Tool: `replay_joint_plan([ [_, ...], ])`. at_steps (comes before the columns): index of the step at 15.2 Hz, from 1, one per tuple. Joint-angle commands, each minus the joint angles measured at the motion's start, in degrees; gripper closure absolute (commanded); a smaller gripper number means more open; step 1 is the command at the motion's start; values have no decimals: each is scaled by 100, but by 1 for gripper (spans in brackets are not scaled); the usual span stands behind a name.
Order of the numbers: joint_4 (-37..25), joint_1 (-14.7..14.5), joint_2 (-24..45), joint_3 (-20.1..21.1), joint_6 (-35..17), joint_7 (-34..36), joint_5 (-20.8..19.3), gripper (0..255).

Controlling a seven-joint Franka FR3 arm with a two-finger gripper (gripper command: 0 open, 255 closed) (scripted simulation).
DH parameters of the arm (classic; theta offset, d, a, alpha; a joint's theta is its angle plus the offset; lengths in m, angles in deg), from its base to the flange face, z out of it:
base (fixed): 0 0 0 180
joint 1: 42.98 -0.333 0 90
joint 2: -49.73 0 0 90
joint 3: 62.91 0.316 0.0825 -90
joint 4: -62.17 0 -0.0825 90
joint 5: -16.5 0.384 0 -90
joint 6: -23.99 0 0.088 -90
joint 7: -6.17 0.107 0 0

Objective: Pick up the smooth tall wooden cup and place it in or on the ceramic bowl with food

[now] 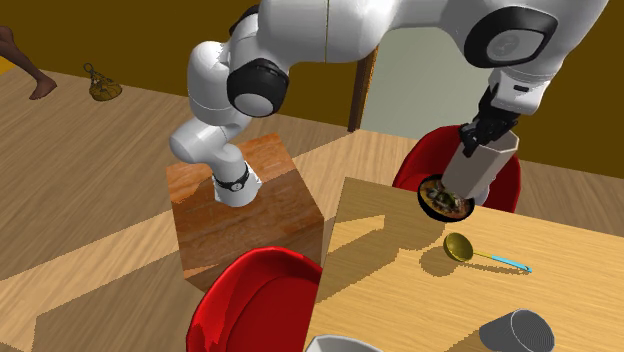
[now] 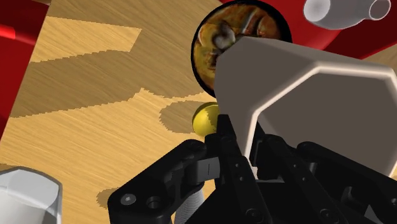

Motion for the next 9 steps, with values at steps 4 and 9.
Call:
replay_joint_plan([
  [4, 556, 139, -105, 10, -456, 37, 48, 255],
  [9, 1003, 229, -140, 3, -859, 74, 55, 255],
])
